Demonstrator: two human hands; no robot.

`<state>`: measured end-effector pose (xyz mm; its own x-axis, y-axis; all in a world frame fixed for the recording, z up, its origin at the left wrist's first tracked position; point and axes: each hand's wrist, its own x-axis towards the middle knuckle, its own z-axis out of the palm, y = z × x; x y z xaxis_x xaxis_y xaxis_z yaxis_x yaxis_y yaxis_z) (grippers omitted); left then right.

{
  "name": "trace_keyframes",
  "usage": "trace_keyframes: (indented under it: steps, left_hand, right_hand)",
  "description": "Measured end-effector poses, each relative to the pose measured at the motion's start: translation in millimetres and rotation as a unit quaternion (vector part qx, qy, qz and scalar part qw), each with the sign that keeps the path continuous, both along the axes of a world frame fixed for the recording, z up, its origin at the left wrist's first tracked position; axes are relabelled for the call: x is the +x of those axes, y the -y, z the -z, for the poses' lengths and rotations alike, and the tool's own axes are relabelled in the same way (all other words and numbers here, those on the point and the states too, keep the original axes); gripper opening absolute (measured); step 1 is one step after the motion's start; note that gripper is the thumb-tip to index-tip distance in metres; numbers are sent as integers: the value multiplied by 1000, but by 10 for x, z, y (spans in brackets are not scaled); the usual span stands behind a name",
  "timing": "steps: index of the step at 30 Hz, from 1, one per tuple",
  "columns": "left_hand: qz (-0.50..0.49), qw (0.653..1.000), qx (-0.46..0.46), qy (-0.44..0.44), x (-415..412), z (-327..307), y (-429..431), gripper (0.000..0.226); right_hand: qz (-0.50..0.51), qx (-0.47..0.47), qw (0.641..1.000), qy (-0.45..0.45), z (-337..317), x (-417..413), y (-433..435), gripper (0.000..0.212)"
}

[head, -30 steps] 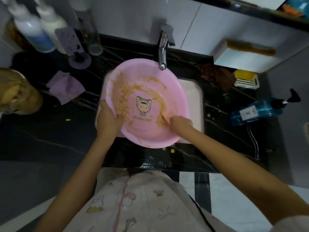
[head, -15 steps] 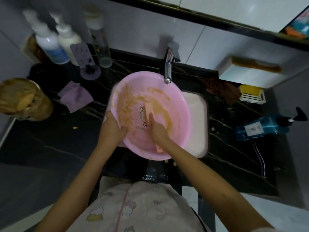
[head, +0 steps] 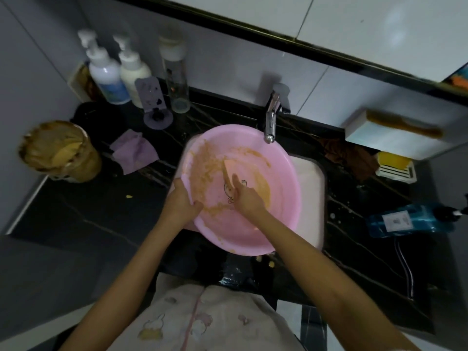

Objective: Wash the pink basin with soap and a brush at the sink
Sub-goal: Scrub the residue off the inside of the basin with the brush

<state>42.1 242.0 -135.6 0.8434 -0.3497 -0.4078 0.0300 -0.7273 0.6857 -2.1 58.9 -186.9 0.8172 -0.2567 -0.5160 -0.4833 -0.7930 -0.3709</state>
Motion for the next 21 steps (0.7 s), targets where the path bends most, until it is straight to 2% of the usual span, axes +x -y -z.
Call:
trace_keyframes:
  steps: [2, 5, 8, 10, 12, 15, 18, 21]
  left_hand:
    - [4, 1000, 1, -3, -13, -24, 2, 68]
    - [3, 1000, -8, -4, -13, -44, 8, 69]
    - [6, 1000, -4, -4, -21, -47, 50, 68]
    - [7, 1000, 6, -11, -27, -61, 70, 68]
    - [8, 1000, 12, -9, -16, -48, 69, 67]
    - [6, 1000, 15, -16, -6, -29, 57, 67]
    - [0, 999, 15, -43, -19, -17, 72, 61]
    - [1, 998, 27, -48, -44, -46, 102, 55]
  right_hand:
    - [-113, -23, 993, -6, -49, -219, -27, 62]
    - [-315, -101, 944, -20, -196, -558, 189, 62]
    - [-403, -139, 904, 2, -282, -473, 246, 65]
    - [-358, -153, 921, 18, -217, -216, 203, 68]
    - [-266, -150, 952, 28, -128, 32, 192, 71]
    - [-121, -135, 983, -13, -38, 126, 325, 71]
    - [34, -109, 992, -55, -61, -73, 349, 63]
    - [62, -32, 996, -53, -132, -289, 106, 58]
